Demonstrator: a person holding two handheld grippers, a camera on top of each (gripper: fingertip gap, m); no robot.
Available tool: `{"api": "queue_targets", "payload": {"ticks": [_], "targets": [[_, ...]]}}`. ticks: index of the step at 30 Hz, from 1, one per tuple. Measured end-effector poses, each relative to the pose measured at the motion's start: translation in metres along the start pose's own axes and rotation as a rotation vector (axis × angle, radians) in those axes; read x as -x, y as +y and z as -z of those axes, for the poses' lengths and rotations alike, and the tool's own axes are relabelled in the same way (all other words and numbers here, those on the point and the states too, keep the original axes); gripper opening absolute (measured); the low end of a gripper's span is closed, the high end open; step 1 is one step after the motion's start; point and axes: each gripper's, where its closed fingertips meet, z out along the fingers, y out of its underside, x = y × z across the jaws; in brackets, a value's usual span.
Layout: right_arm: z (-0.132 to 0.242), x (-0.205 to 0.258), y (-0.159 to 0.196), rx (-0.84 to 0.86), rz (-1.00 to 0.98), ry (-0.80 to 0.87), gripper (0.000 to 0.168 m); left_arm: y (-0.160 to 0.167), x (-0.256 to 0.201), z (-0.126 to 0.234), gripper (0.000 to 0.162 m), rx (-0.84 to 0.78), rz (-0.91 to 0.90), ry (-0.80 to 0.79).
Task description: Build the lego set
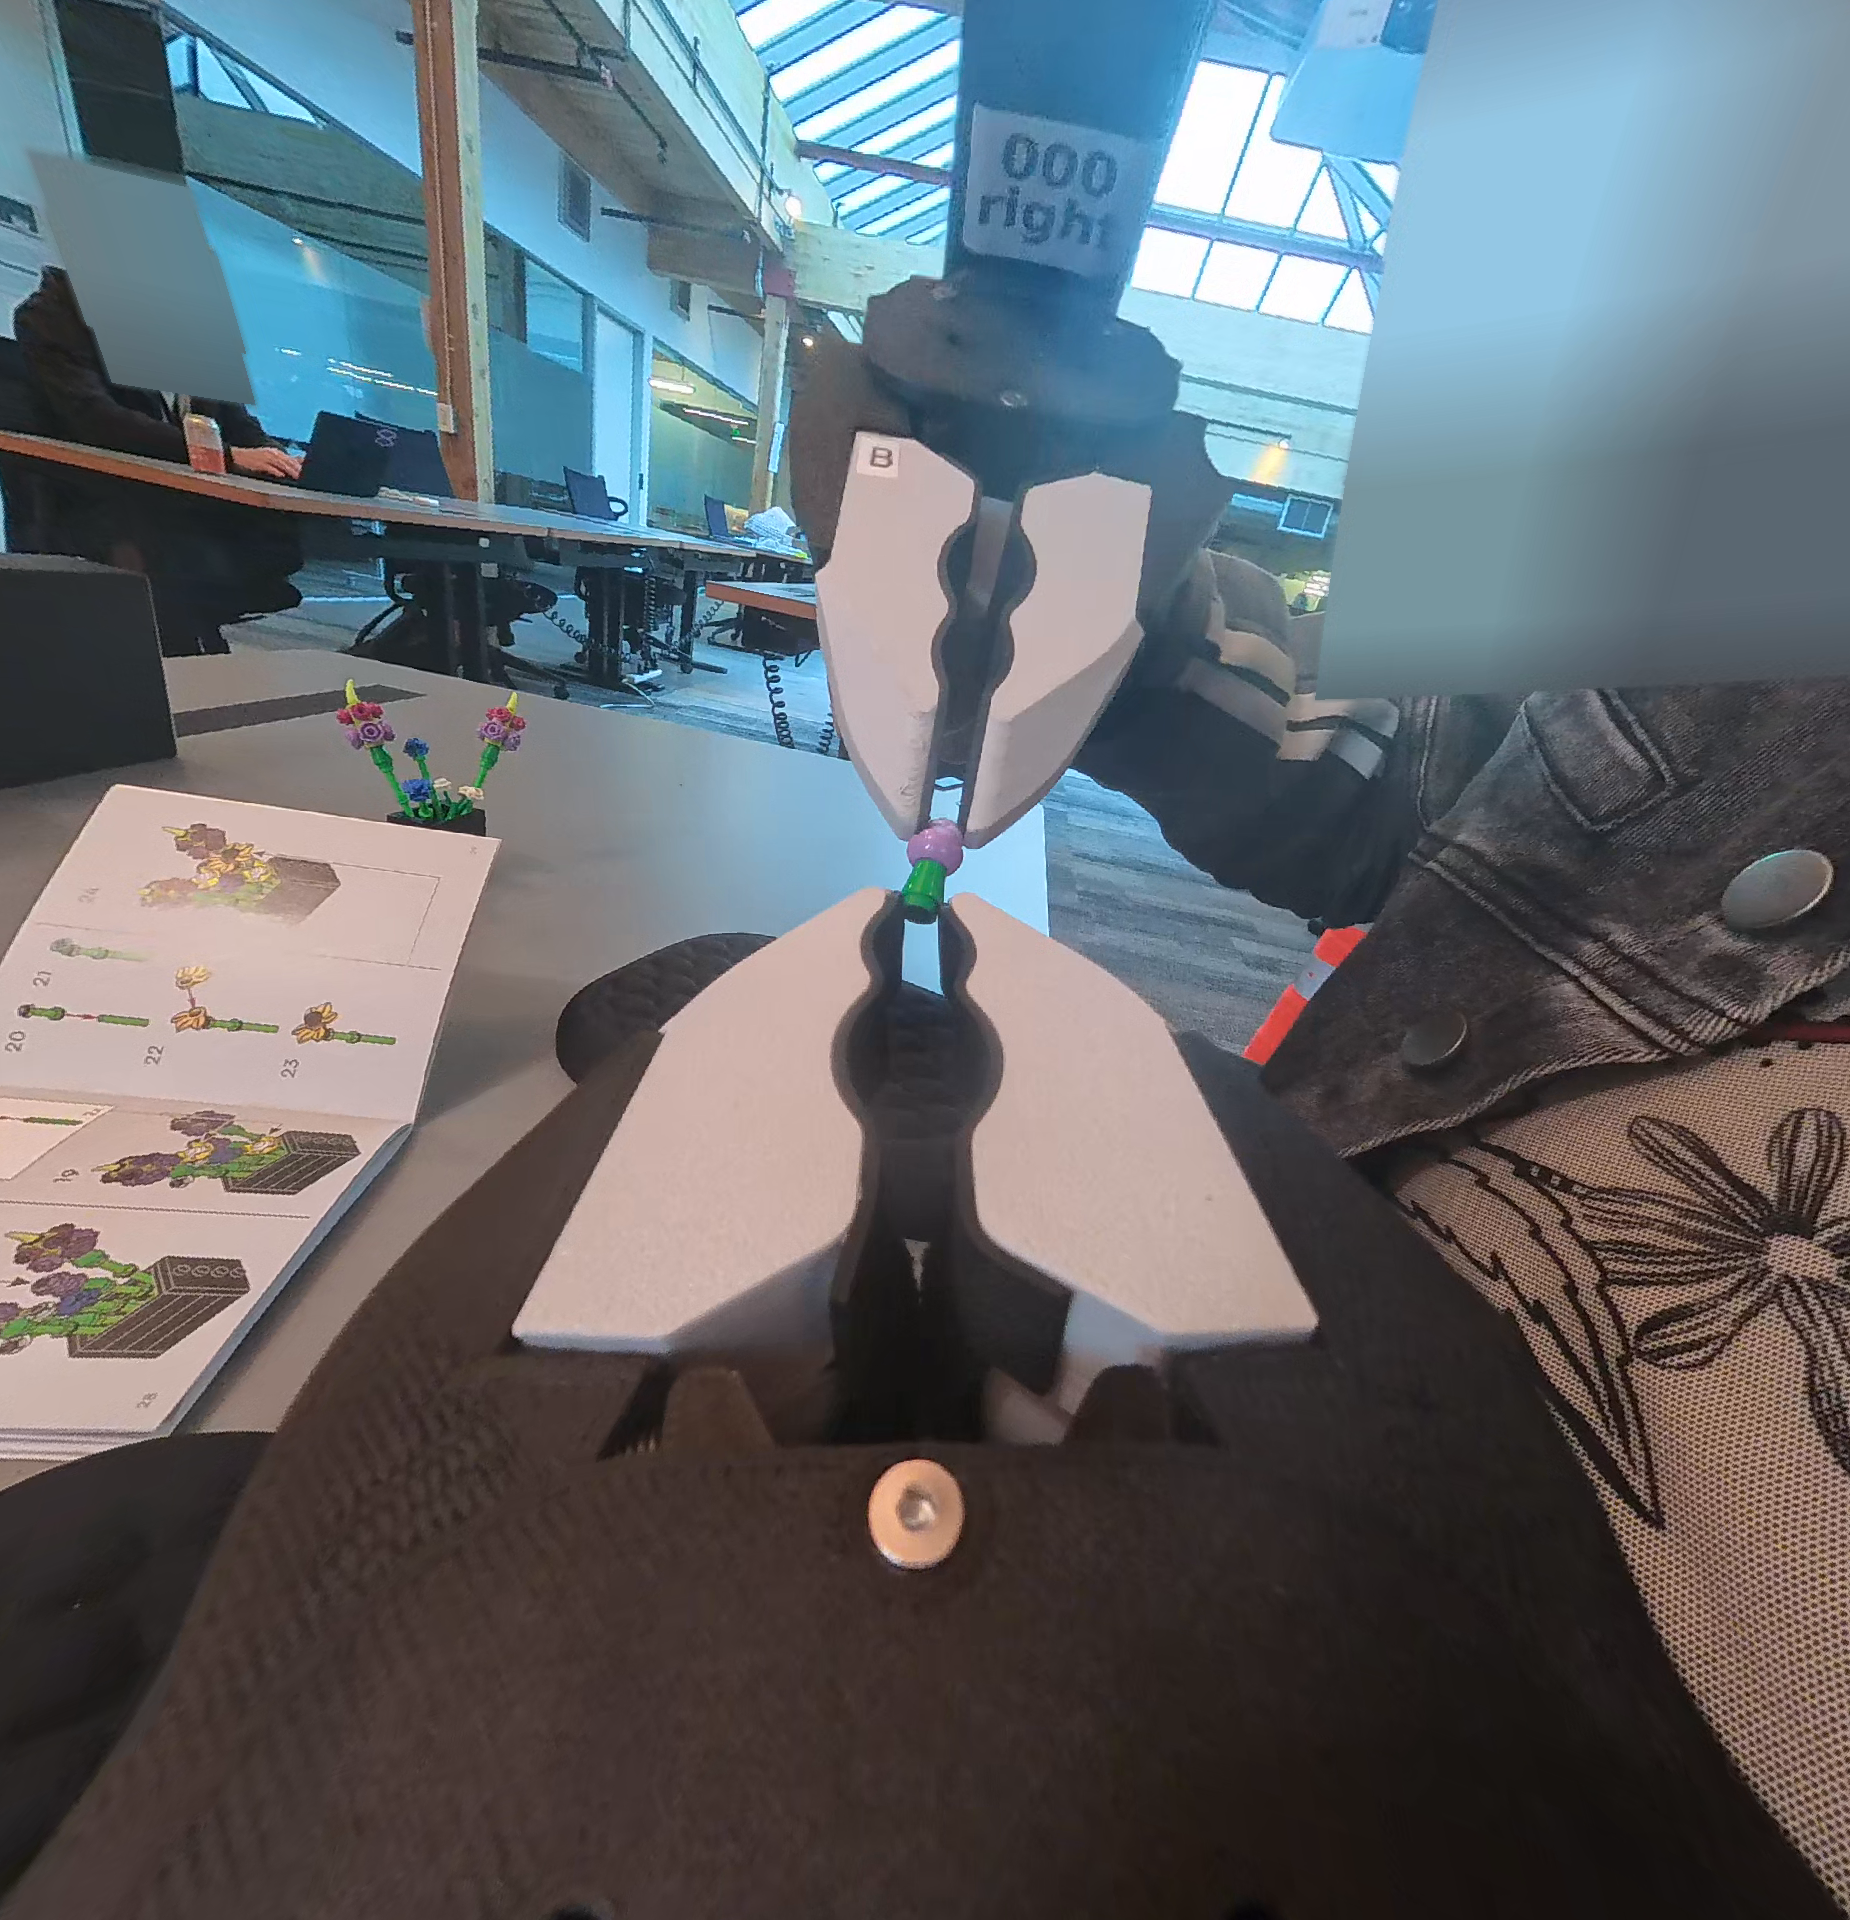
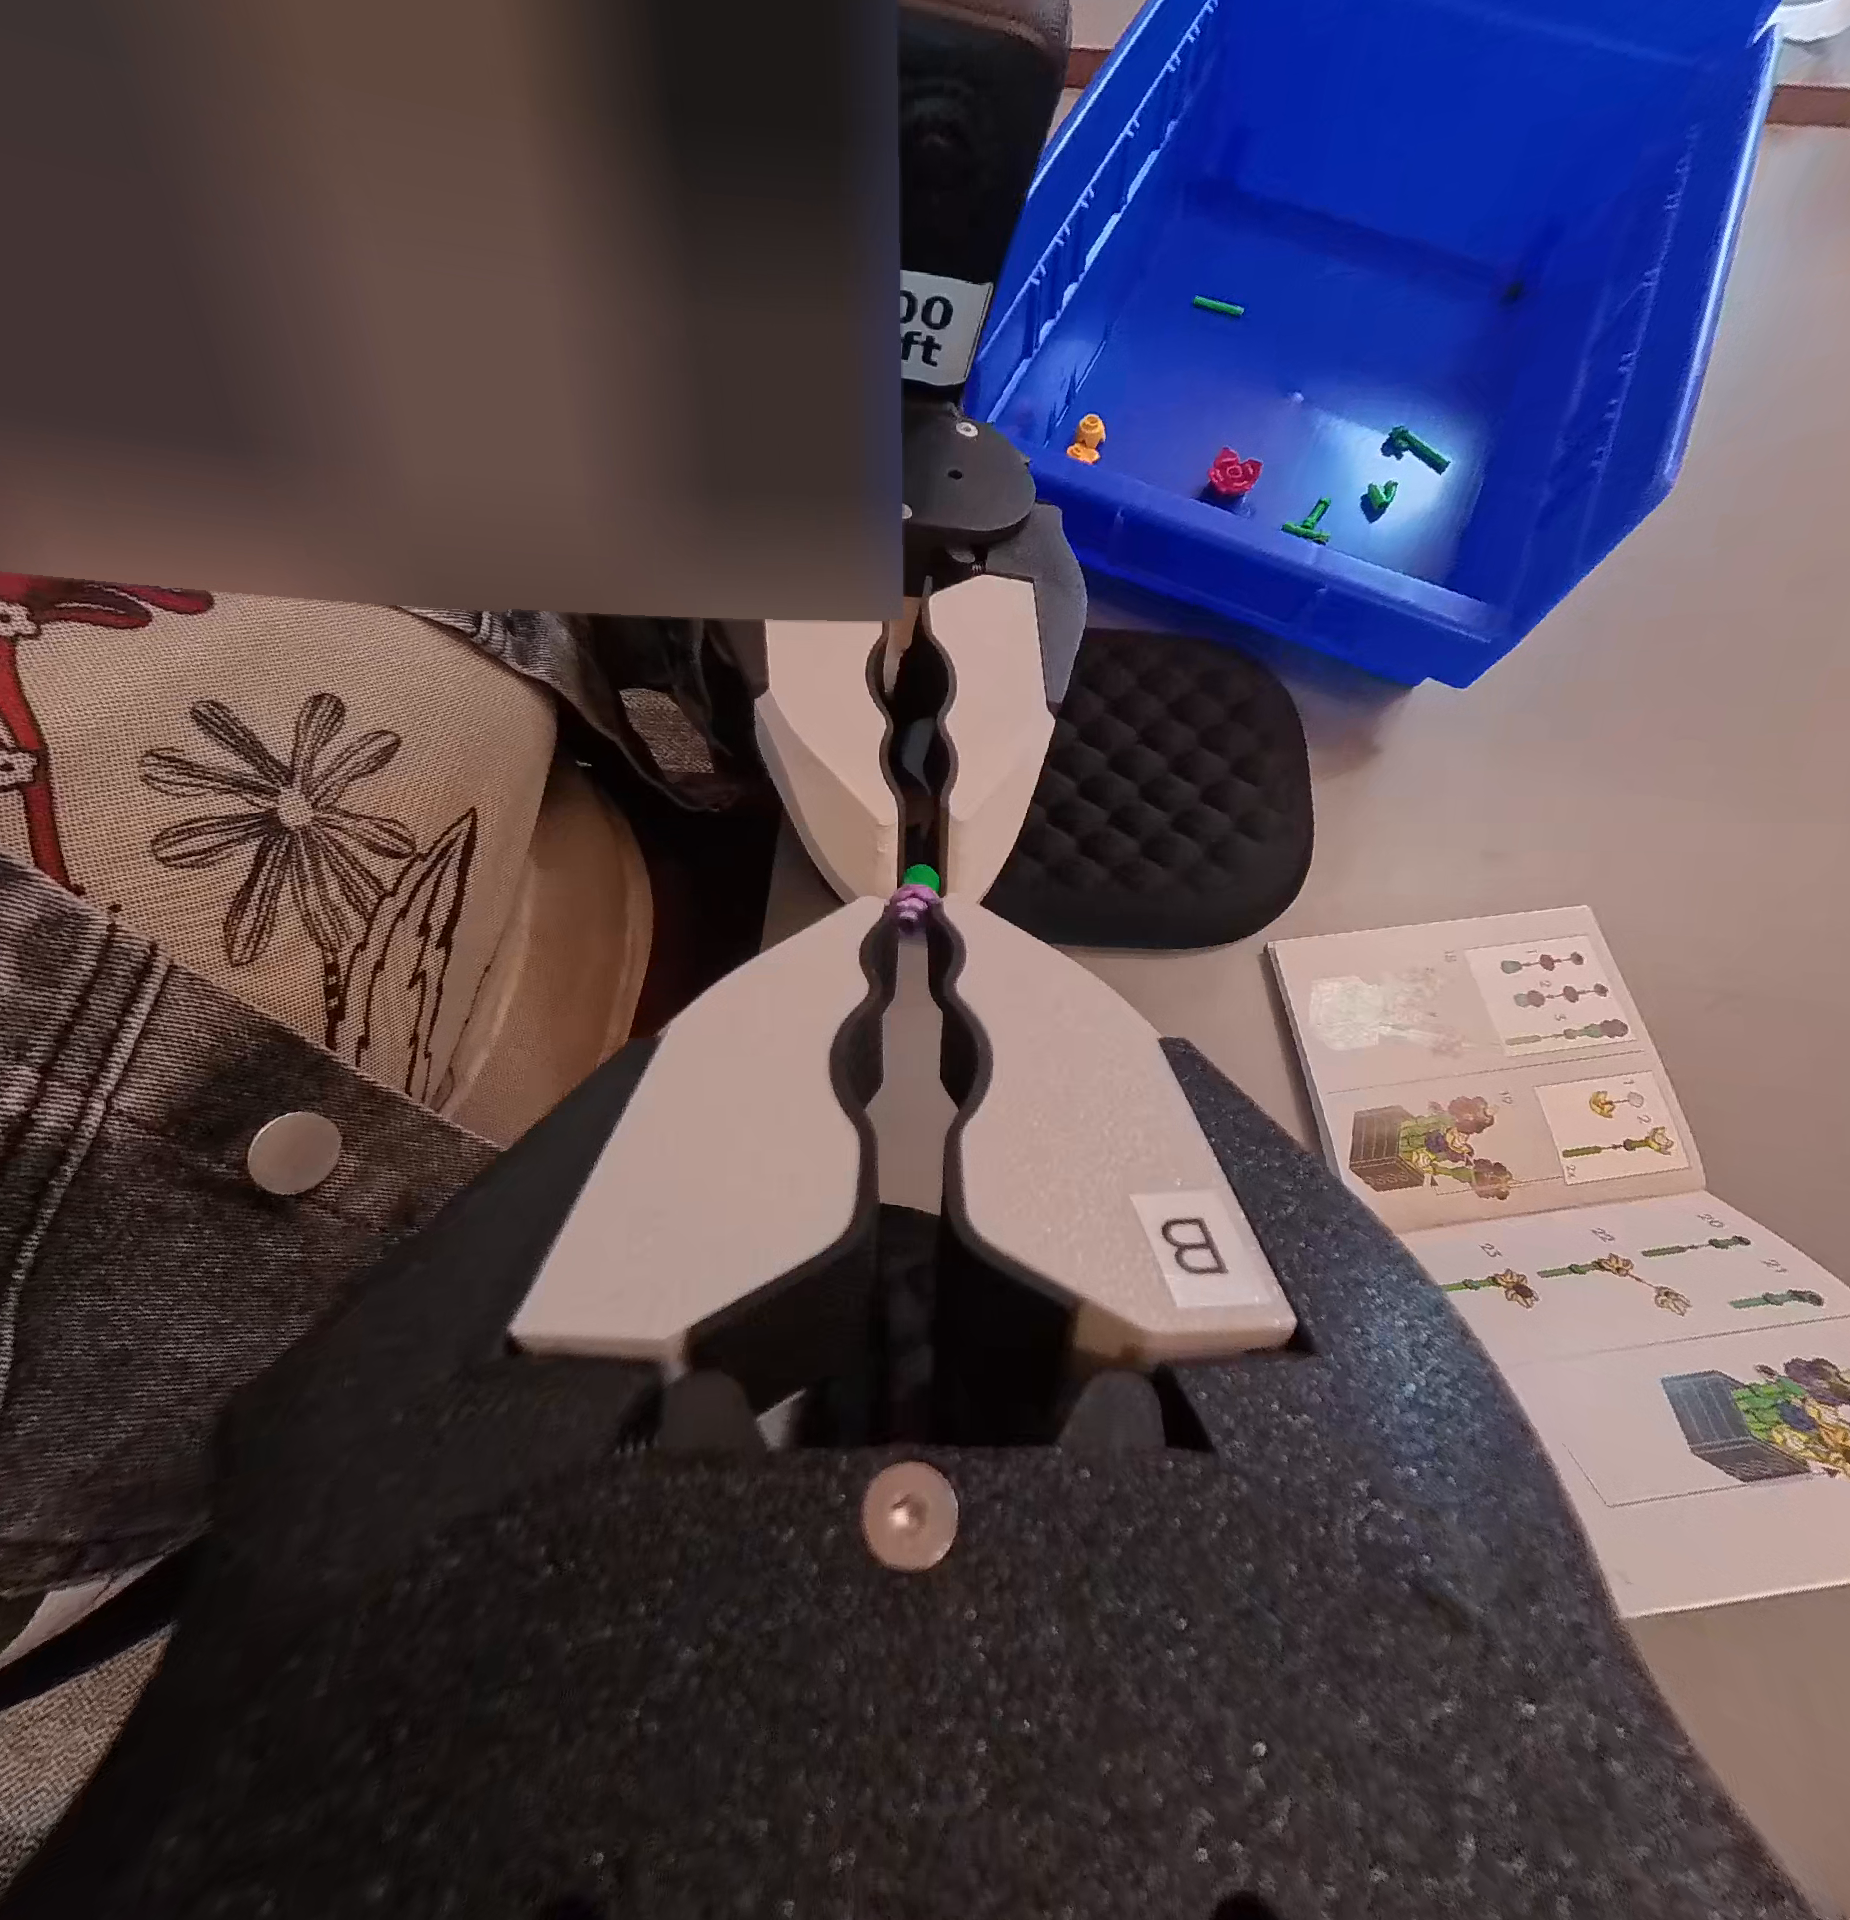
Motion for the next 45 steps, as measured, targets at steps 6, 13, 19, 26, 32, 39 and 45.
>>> {"api": "queue_targets", "payload": {"ticks": [6,13,19,26,32,39,45], "targets": [[0.000,-0.001,0.000,0.008,0.024,0.023,0.005,0.000,0.001,0.000,0.005,-0.005,0.007,0.000],[0.000,0.001,0.002,0.031,0.030,0.011,0.005,0.002,0.000,-0.001,0.005,0.012,-0.006,0.000],[0.001,0.005,0.008,0.089,0.034,-0.024,0.012,0.008,-0.006,-0.005,0.005,0.067,-0.071,0.001],[0.001,0.022,0.007,0.000,-0.038,-0.255,0.010,0.009,-0.020,-0.004,0.005,0.064,-0.109,0.095],[0.000,0.027,0.004,-0.061,-0.079,-0.374,0.010,0.007,-0.025,-0.002,0.005,0.052,-0.096,0.138],[0.000,0.031,0.003,-0.115,-0.112,-0.495,0.009,0.007,-0.029,-0.001,0.005,0.052,-0.074,0.191],[-0.001,0.031,0.001,-0.189,-0.115,-0.569,0.010,0.005,-0.029,0.001,0.005,0.034,-0.049,0.214]]}}
